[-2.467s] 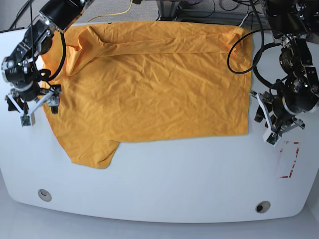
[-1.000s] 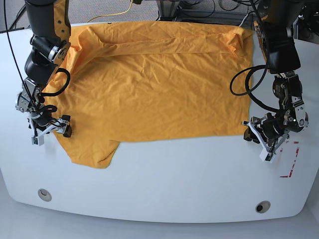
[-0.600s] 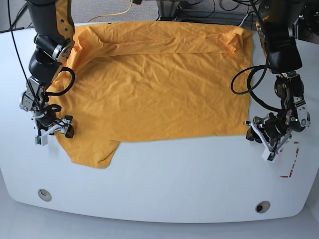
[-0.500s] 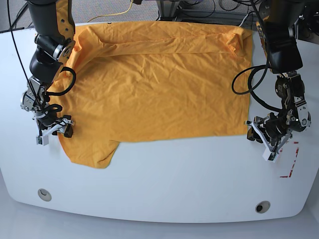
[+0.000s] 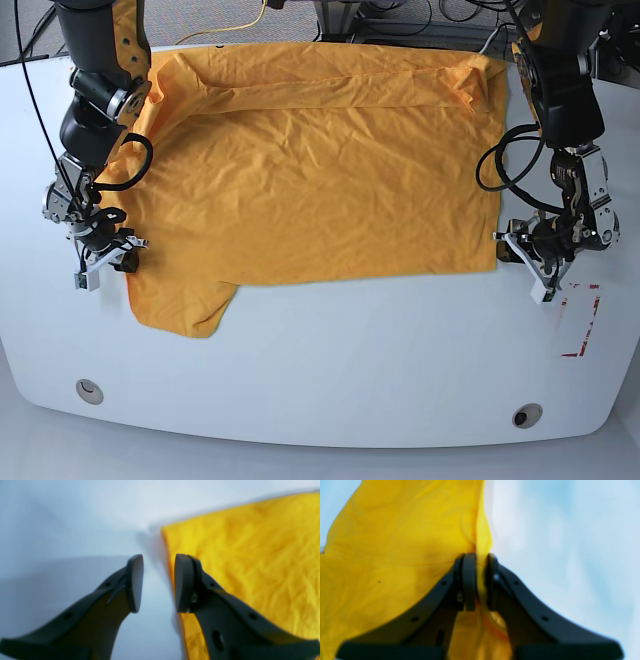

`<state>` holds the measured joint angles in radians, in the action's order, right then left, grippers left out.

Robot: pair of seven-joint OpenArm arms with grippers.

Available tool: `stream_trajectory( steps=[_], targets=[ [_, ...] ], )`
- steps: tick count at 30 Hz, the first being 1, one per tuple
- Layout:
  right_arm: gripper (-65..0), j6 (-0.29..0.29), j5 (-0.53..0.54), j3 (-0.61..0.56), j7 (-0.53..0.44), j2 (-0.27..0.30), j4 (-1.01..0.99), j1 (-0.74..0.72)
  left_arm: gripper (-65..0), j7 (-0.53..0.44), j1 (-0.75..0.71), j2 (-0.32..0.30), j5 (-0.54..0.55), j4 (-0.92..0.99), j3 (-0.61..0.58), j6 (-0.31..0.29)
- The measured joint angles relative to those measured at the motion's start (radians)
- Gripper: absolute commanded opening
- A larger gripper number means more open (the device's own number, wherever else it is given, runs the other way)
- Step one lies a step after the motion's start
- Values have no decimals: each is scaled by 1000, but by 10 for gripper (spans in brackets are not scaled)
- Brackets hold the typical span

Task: Layout the t-shirt on the table in an organized manner, then fold the t-shirt properly
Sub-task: 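Lower both grippers and grasp the hem corners of the orange shirt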

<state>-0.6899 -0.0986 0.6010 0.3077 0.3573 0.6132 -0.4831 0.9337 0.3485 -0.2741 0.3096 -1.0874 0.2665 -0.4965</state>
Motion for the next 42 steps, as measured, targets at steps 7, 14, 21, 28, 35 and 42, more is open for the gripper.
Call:
stream_trajectory(
  steps=[7,14,21,28,35,42],
  targets=[
    [-579,-2,-2,0,-1,0,0,0,-400,-49,2,0,5,7,-1,51],
    [-579,-2,1,0,-1,0,0,3,-314,-69,1,2,21,69,-1,50],
    [-579,-2,2,0,-2,0,0,3,-318,-93,18,19,22,104,-1,51],
    [-579,-2,2,0,-1,0,0,3,-318,-105,23,62,27,111,1,48],
    [-579,-2,2,0,-2,-2,0,3,-318,-114,27,97,39,108,-64,43],
    [-583,-2,2,0,-6,-3,0,3,-382,-116,29,113,39,108,-62,43]
  ],
)
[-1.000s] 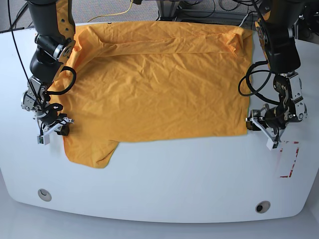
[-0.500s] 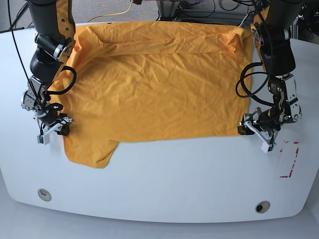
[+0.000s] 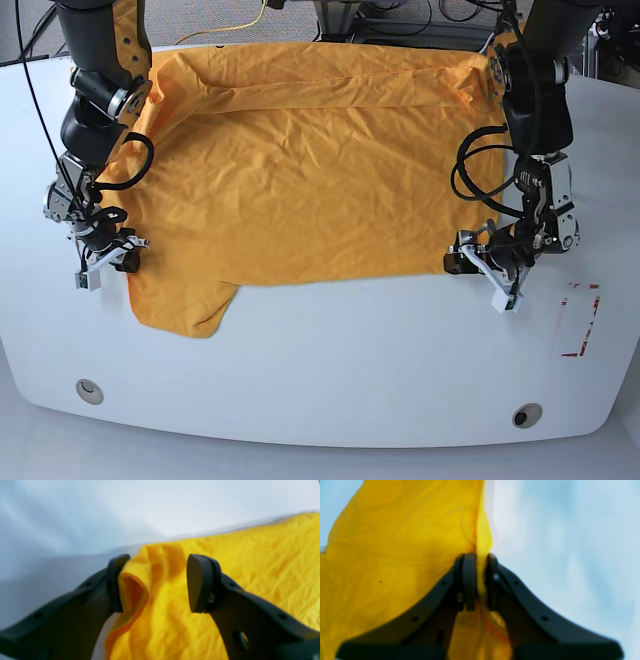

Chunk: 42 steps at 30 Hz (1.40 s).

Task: Layout the t-shirt on the table in an organized manner, then fold the t-shirt properly
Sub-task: 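Lower both grippers and grasp the hem corners of the orange shirt, then lift the hem with both grippers and fold it toward the collar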

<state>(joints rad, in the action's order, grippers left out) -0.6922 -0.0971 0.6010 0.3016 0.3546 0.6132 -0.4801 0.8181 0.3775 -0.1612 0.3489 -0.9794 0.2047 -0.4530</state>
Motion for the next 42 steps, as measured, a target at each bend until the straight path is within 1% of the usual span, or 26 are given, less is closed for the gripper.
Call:
stream_trajectory(
  steps=[3,5,8,15,18,20,26,30,34,42],
  targets=[
    [-601,0,0,0,-1,0,0,0,-479,5,8,1,-1,3,0,2],
    [-650,0,0,0,-1,0,0,0,-557,8,11,1,-10,6,0,5],
    [-650,0,-1,0,-2,0,0,0,-614,7,14,3,-15,10,3,8],
    [-650,0,-1,0,-2,0,0,0,-639,8,13,3,-16,8,3,8],
    [-650,0,-2,0,1,0,5,0,-646,32,5,6,-29,-28,2,9],
    [-650,0,-6,0,21,-1,30,4,-646,44,-3,8,-35,-61,0,9],
    [-650,-7,-11,-1,137,-11,177,26,-646,66,-30,7,-29,-196,0,8],
    [-650,-13,-7,-1,187,-11,282,35,-643,102,-38,8,-27,-262,0,6],
    [-650,-12,-4,-1,241,-11,342,38,-642,117,-40,8,-21,-303,0,4],
    [-650,-15,-1,-3,340,-21,493,103,-642,202,-53,-1,-18,-373,-2,0]
  ],
)
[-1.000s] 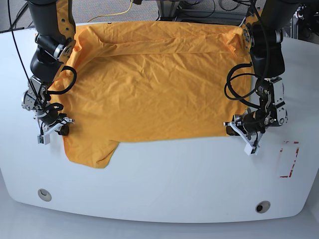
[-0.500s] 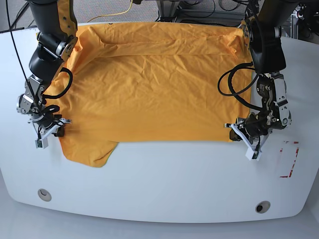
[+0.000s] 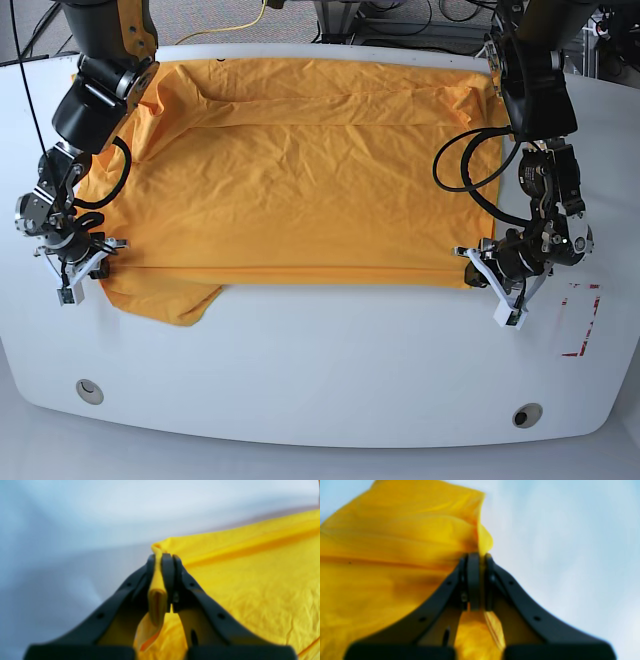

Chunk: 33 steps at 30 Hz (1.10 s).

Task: Layout the t-shirt on the table in an organized manner, then fold the t-shirt properly
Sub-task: 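Lift the hem with both grippers and fold it toward the collar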

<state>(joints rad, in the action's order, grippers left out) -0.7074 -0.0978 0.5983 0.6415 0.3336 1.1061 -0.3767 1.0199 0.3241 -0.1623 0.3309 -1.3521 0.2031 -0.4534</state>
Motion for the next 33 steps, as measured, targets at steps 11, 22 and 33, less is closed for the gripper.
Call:
stream_trajectory(
  steps=[11,22,33],
  targets=[
    [-650,0,15,0,115,-35,259,129,-642,106,-78,-21,6,-133,-1,-127],
    [-650,-7,23,4,211,-71,473,264,-642,211,-207,-45,11,-321,0,-202],
    [-648,-1,17,5,258,-121,666,402,-640,300,-330,-49,6,-450,-1,-244]
  ],
)
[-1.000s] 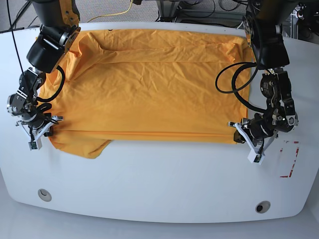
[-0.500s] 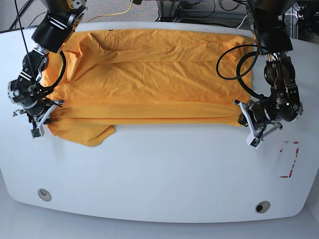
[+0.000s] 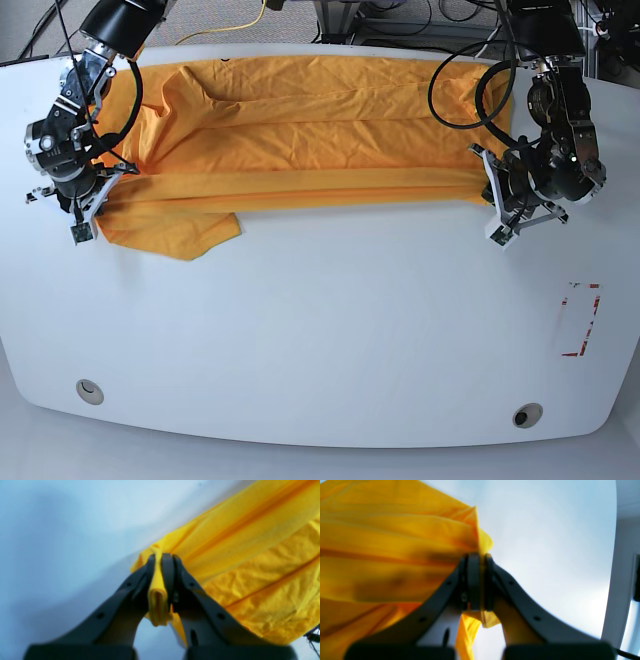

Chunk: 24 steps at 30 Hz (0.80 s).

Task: Layout the t-shirt on the table in an organized manner, then fold the t-shirt properly
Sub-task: 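Lift the hem with both grippers and fold it toward the collar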

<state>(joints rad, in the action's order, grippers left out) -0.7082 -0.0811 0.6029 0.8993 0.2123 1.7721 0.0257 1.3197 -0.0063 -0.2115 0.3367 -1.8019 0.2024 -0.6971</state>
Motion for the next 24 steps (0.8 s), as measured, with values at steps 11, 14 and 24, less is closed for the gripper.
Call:
stream_trajectory(
  steps=[11,14,24],
  targets=[
    [-374,0,0,7,3,-49,39,129,-547,2,-57,-80,0,0,-8,0],
    [-219,1,-1,48,3,-48,39,138,-431,4,-58,-101,-1,0,-8,0],
    [0,1,-8,113,3,-40,43,137,-297,36,-90,-143,0,-6,-8,0]
  ],
)
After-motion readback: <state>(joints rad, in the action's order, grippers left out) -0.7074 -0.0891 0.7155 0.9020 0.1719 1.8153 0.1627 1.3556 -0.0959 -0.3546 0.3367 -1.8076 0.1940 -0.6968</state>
